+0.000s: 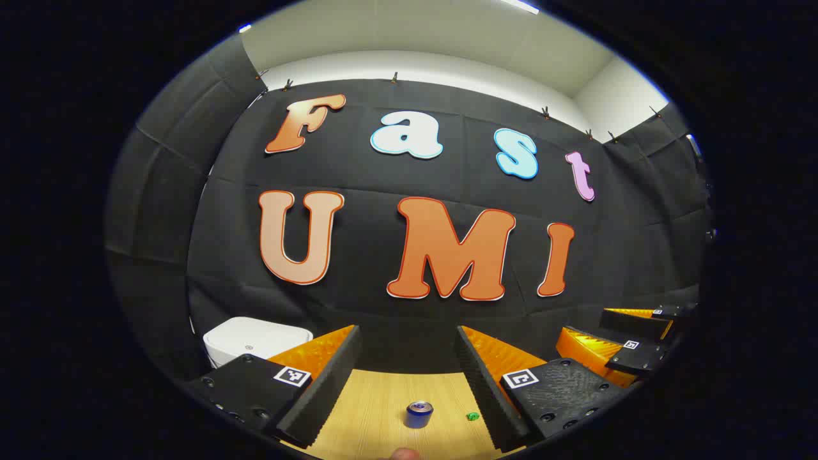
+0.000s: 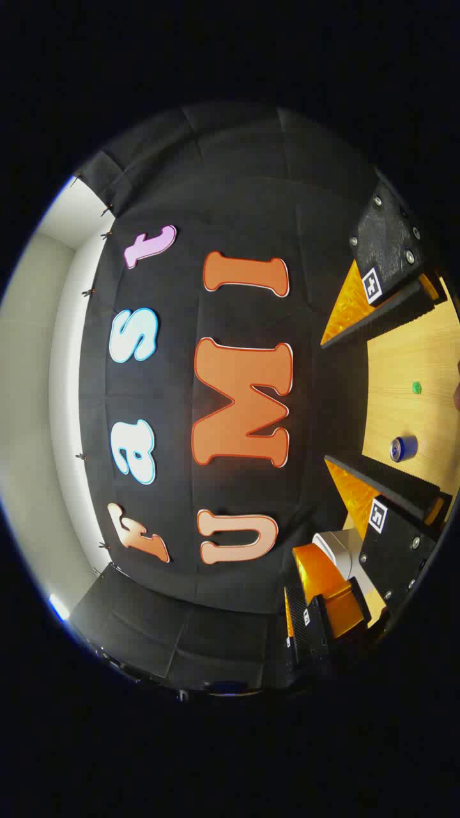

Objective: Press the lid of the desktop garbage bin to open it, pick up the crumpled paper on the desktop and throw it into the bin, then pick up the pop can on the desktop and drop it into the bin, and finally close the garbage bin lid.

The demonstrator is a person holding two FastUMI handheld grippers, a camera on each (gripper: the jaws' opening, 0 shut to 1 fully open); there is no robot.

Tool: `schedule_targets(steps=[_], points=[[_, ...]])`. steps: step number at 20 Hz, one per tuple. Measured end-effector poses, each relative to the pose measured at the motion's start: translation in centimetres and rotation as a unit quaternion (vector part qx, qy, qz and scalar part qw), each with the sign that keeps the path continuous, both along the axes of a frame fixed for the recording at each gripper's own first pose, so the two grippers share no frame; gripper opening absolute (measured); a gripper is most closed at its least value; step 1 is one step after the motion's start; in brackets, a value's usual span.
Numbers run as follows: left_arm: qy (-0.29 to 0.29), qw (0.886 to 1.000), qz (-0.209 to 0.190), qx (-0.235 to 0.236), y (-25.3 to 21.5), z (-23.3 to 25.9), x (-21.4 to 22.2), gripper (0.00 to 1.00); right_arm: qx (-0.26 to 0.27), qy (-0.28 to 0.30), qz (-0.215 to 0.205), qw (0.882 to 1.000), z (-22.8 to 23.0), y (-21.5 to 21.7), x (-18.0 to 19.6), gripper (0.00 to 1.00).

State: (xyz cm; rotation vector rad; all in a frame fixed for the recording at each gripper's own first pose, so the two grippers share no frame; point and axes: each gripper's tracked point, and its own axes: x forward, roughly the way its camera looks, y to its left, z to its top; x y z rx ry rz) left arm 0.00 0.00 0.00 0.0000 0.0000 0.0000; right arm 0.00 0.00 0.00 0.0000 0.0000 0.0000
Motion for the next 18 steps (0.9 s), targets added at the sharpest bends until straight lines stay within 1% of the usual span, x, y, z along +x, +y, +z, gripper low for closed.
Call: schedule_targets(steps=[1, 2, 3, 5, 6, 10, 11, 15, 16, 17, 18], points=[[-0.003, 1.0, 0.01, 0.004, 0.4, 0.1, 0.0, 0.93, 0.007, 0.0, 0.001, 1.0, -0.2, -0.1, 0.0, 0.94], [-0.004, 1.0, 0.019, 0.008, 0.8, 0.1, 0.1, 0.89, 0.012, 0.0, 0.005, 1.0, -0.2, 0.0, 0.1, 0.94], [-0.001, 1.0, 0.022, 0.008, 0.8, -0.2, 0.1, 0.93, 0.014, 0.002, 0.006, 1.0, -0.4, 0.0, 0.4, 0.94], [0.006, 1.0, 0.019, 0.009, 0.7, -0.6, 0.1, 0.93, 0.014, 0.006, 0.01, 1.0, -0.9, 0.2, 0.6, 0.94], [0.008, 1.0, 0.02, 0.013, 0.8, -0.7, 0.1, 0.9, 0.015, 0.008, 0.011, 1.0, -1.2, 0.3, 0.7, 0.94], [0.019, 1.0, 0.01, 0.018, 0.6, -1.3, 0.2, 0.9, 0.016, 0.018, 0.014, 1.0, -2.2, 1.2, 0.7, 0.94], [0.022, 0.999, 0.01, 0.023, 0.8, -1.5, 0.3, 0.93, 0.014, 0.02, 0.016, 1.0, -2.4, 1.4, 0.7, 0.94], [0.025, 0.999, 0.005, 0.024, 0.7, -1.7, 0.2, 0.93, 0.01, 0.025, 0.01, 1.0, -2.7, 1.4, 0.8, 0.94], [0.024, 0.999, 0.005, 0.025, 0.7, -1.8, 0.3, 0.9, 0.012, 0.027, 0.008, 1.0, -2.9, 1.3, 0.8, 0.94], [0.025, 0.999, 0.007, 0.026, 0.8, -1.8, 0.3, 0.93, 0.014, 0.031, 0.006, 0.999, -3.0, 1.3, 0.8, 0.95], [0.025, 0.999, 0.008, 0.026, 0.8, -2.0, 0.3, 0.93, 0.016, 0.035, 0.005, 0.999, -3.3, 1.3, 0.8, 0.95]])
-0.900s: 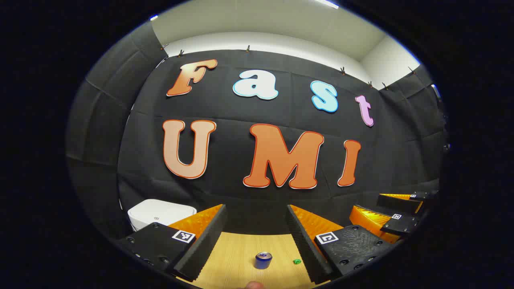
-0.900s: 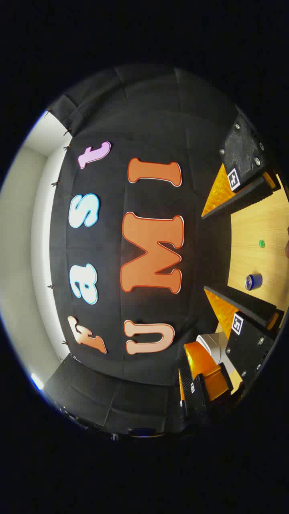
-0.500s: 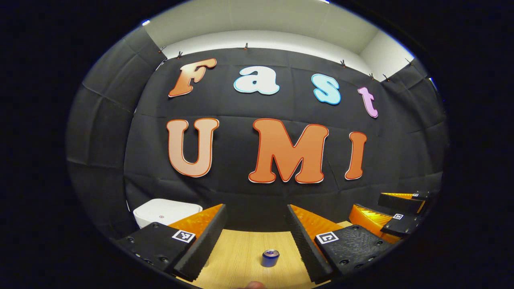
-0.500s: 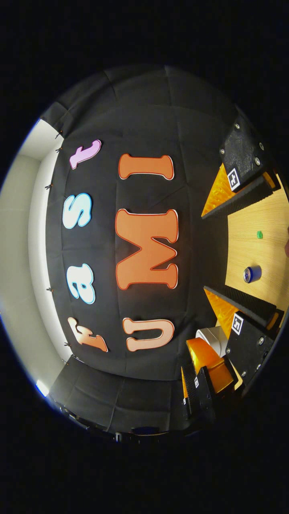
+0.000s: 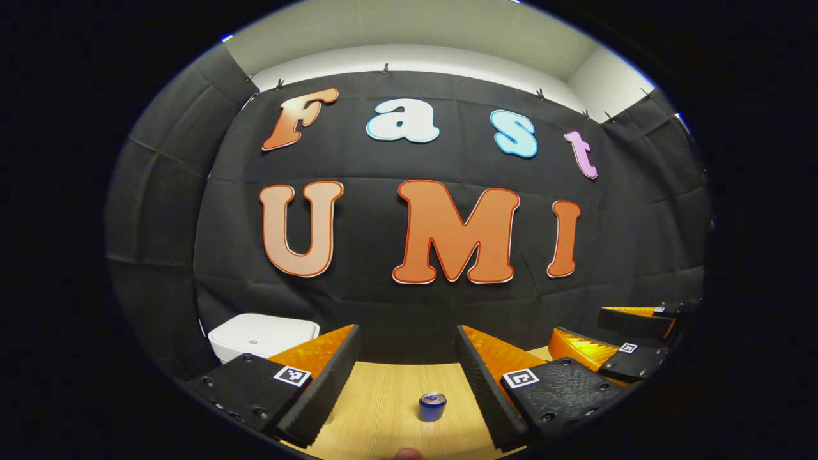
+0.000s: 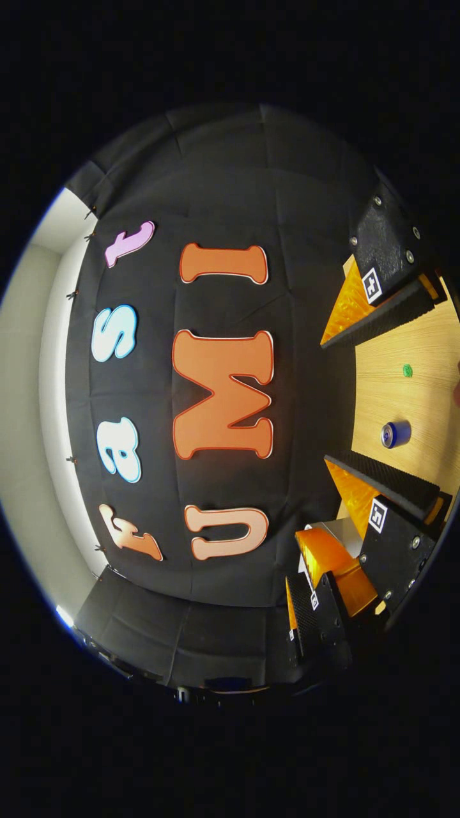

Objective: Press the lid of the desktop garbage bin to open it, pick up the crumpled paper on the desktop and throw it into the bin, then pick up the pop can on the desktop and drop it into the bin, and finally close the garbage bin lid.

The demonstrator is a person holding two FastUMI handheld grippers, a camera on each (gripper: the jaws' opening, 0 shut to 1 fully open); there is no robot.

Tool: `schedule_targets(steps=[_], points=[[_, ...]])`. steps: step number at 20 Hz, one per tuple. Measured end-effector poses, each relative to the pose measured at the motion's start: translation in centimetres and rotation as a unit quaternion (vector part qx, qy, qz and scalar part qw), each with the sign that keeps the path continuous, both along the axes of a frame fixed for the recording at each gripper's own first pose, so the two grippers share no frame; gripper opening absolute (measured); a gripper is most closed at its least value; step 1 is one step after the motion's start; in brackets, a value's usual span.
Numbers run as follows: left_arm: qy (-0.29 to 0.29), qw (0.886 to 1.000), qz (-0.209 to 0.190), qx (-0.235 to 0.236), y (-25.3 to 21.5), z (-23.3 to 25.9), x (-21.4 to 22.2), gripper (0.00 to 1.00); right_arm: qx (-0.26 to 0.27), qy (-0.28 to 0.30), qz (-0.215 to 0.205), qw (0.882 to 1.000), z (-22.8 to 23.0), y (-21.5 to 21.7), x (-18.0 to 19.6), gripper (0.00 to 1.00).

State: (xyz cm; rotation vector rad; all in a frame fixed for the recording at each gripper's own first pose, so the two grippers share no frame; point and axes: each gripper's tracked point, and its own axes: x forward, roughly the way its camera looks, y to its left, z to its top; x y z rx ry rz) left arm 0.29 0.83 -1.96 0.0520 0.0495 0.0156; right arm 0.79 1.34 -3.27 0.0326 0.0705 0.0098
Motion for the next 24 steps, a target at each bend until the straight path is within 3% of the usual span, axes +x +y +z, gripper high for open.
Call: schedule_targets(steps=[10, 16, 24], points=[[0.016, 1.0, -0.016, 0.001, -0.2, -0.4, -0.3, 0.93, 0.003, 0.013, -0.002, 1.0, -1.2, -0.1, -0.8, 0.94], [0.035, 0.999, -0.005, 0.009, 0.1, -1.2, -0.4, 0.92, -0.001, 0.013, -0.007, 1.0, -1.4, -0.8, -1.1, 0.94], [0.019, 1.0, 0.014, 0.01, 0.9, -0.5, -0.6, 0.9, -0.007, 0.02, -0.006, 1.0, -2.0, -0.6, -0.8, 0.94]])
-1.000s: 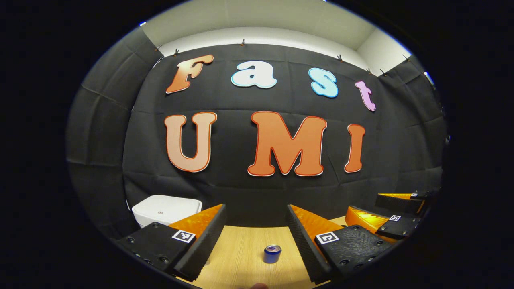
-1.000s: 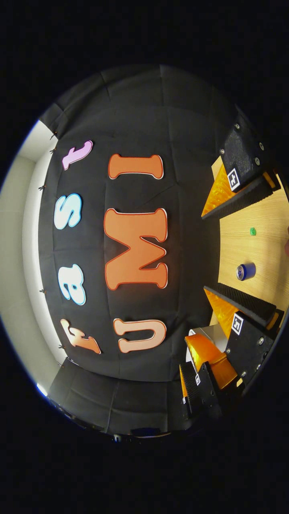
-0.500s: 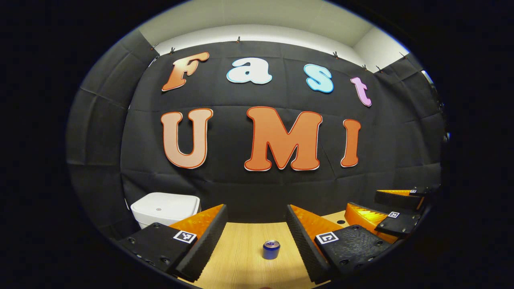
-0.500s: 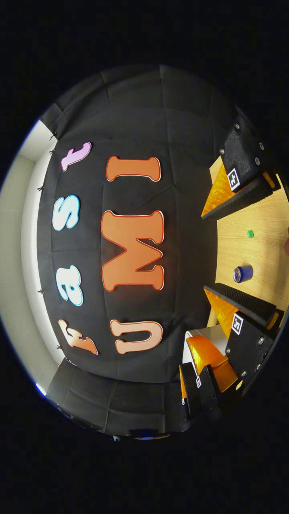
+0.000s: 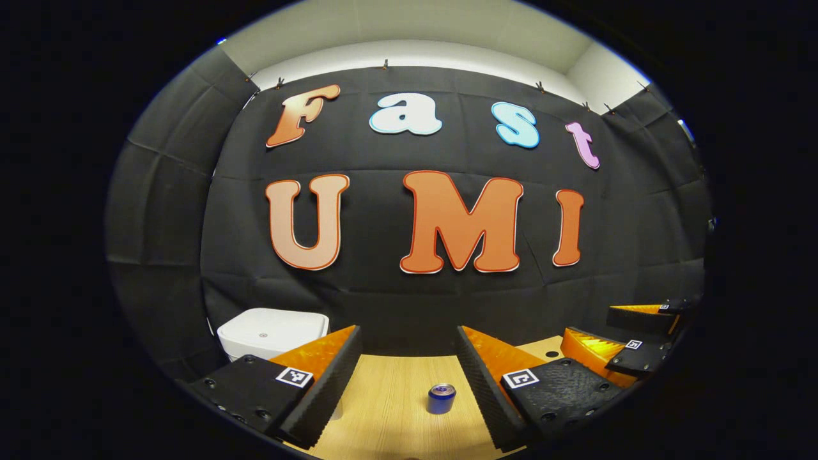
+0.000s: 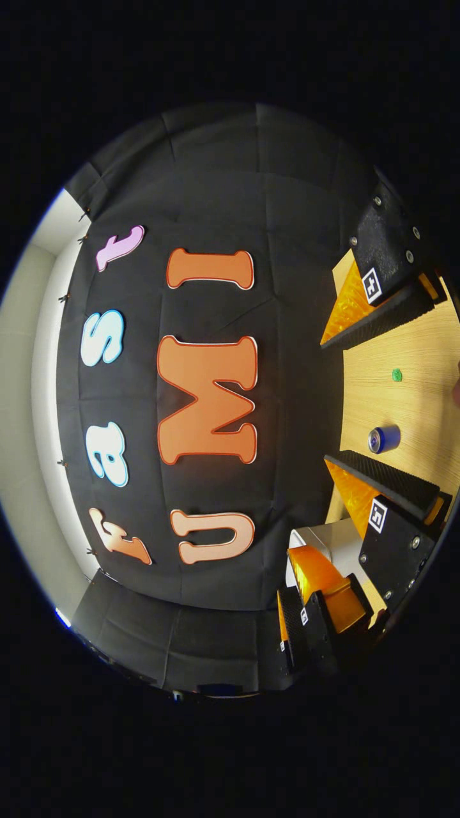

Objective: Press the lid of the desktop garbage bin to open it, pick up the crumpled paper on the desktop and throw it into the bin, then pick up the pop can on the desktop and drop it into the bin, and finally close the garbage bin lid.

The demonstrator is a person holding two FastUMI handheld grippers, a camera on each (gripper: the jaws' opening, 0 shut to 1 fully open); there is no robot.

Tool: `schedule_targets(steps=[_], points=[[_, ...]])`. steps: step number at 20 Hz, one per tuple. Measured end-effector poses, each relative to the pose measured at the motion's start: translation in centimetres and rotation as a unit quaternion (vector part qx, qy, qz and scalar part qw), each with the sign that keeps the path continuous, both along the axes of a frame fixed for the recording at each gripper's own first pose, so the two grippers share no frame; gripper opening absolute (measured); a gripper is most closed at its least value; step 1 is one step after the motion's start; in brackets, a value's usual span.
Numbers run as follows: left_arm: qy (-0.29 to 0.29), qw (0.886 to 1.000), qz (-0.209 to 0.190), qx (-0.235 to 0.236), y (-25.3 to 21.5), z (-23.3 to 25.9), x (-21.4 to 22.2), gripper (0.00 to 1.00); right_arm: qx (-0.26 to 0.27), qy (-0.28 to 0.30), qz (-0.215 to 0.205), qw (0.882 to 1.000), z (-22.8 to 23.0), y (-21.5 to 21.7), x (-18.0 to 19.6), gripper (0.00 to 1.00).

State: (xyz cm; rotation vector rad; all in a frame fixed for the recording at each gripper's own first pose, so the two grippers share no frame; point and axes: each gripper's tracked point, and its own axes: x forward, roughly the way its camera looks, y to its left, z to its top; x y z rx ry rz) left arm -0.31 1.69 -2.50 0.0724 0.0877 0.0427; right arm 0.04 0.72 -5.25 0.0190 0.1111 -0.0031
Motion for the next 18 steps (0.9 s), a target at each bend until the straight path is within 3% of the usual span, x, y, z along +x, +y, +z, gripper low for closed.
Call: schedule_targets(steps=[3, 7, 9, 13, 16, 17, 18], points=[[0.003, 1.0, 0.005, 0.008, 1.0, 0.2, -0.1, 0.9, -0.002, 0.001, -0.002, 1.0, -0.2, -0.2, -0.1, 0.94], [-0.003, 0.999, 0.029, 0.019, 4.5, 1.5, 1.2, 0.76, -0.008, 0.005, -0.002, 1.0, -0.4, -0.1, -0.2, 0.94], [-0.007, 0.999, 0.045, 0.021, 6.9, 2.2, 1.6, 0.75, -0.012, 0.006, -0.006, 1.0, -0.5, -0.5, -0.2, 0.94], [-0.011, 0.994, 0.099, 0.035, 14.6, 3.6, 3.0, 0.63, -0.016, 0.009, -0.013, 1.0, -0.6, -1.2, 0.1, 0.94], [0.002, 0.995, 0.097, 0.032, 17.5, 3.7, 4.7, 0.45, -0.019, 0.011, -0.014, 1.0, -0.7, -1.4, 0.2, 0.94], [0.012, 0.996, 0.088, 0.03, 18.1, 3.1, 5.2, 0.44, -0.019, 0.011, -0.015, 1.0, -0.7, -1.5, 0.2, 0.94], [0.026, 0.996, 0.075, 0.027, 18.4, 2.5, 5.8, 0.31, -0.019, 0.012, -0.018, 1.0, -0.7, -1.6, 0.2, 0.94]])
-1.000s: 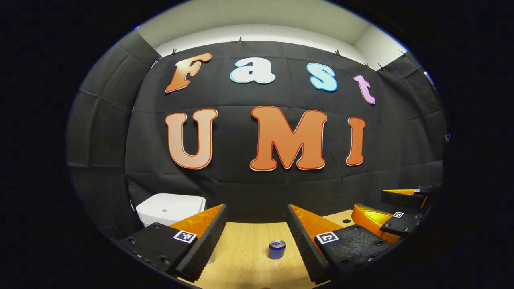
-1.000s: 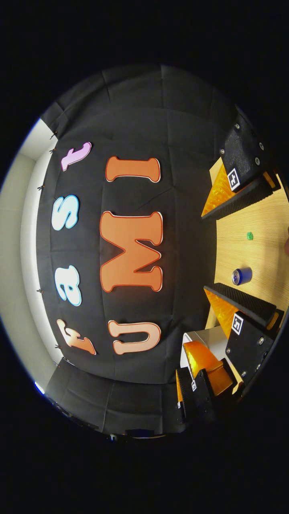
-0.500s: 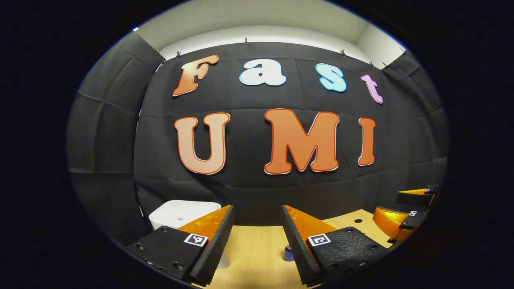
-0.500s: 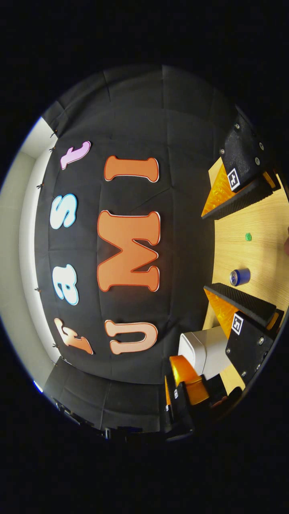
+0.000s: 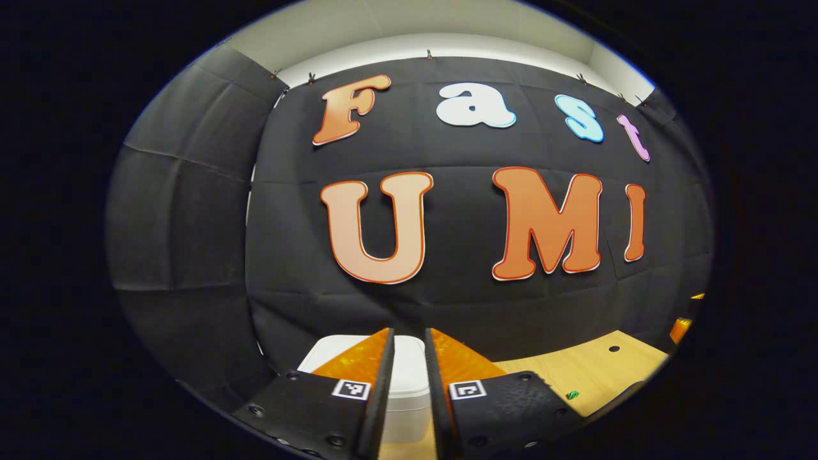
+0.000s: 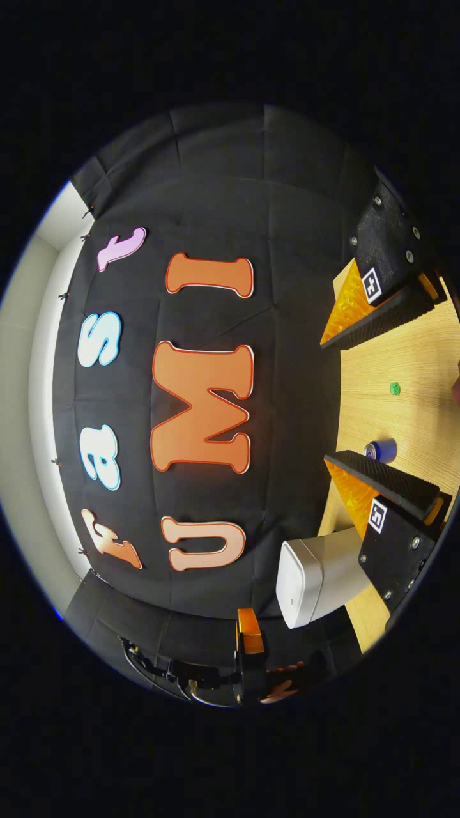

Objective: Press the lid of the desktop garbage bin to open it, pick up the crumpled paper on the desktop and throw it into the bin, then pick up the pop can on the desktop and drop it into the bin, and finally close the garbage bin lid.

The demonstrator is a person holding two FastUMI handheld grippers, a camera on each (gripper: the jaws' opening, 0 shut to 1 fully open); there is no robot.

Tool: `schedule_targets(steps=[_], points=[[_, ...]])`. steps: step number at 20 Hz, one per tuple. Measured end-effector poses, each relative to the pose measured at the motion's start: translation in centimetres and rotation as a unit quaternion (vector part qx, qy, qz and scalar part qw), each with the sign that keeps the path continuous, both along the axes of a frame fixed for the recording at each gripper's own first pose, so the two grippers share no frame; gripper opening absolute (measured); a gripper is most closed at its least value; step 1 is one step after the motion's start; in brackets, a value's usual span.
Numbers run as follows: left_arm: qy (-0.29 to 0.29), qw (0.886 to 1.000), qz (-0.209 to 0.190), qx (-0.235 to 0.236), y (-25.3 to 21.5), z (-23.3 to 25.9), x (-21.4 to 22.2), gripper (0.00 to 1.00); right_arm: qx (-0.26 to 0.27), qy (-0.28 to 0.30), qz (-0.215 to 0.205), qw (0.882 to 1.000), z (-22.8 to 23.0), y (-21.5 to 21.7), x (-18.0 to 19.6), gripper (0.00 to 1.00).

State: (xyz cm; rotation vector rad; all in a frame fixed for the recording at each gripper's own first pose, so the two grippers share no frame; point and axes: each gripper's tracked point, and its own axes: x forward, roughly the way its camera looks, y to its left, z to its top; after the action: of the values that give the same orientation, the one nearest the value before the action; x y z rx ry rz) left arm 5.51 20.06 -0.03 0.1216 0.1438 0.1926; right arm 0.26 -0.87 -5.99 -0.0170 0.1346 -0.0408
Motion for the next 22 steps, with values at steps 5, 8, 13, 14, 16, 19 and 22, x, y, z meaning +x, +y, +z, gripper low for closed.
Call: schedule_targets(steps=[5, 8, 13, 14, 16, 19, 22], points=[[0.05, 0.997, -0.004, -0.051, 4.1, -3.5, 1.7, 0.0, -0.001, 0.005, -0.006, 1.0, -0.5, -0.5, -0.1, 0.94], [0.093, 0.991, -0.005, -0.097, 7.4, -6.4, 2.4, 0.0, -0.002, 0.011, -0.015, 1.0, -1.0, -1.3, 0.1, 0.94], [0.137, 0.982, -0.015, -0.127, 10.3, -10.0, 2.7, 0.0, 0.0, 0.031, -0.034, 0.999, -2.6, -2.6, -0.2, 0.94], [0.14, 0.982, -0.019, -0.125, 10.0, -10.1, 2.7, 0.0, 0.001, 0.036, -0.037, 0.999, -3.0, -2.7, -0.3, 0.95], [0.152, 0.981, -0.025, -0.12, 9.3, -10.7, 2.9, 0.0, 0.005, 0.046, -0.036, 0.998, -3.7, -2.6, -0.2, 0.94], [0.166, 0.979, -0.022, -0.114, 9.2, -11.7, 2.8, 0.0, 0.011, 0.053, -0.037, 0.998, -4.0, -2.6, 0.0, 0.95], [0.174, 0.974, -0.006, -0.145, 9.4, -11.8, 3.1, 0.0, 0.006, 0.055, -0.034, 0.998, -4.3, -2.3, 0.1, 0.94]])
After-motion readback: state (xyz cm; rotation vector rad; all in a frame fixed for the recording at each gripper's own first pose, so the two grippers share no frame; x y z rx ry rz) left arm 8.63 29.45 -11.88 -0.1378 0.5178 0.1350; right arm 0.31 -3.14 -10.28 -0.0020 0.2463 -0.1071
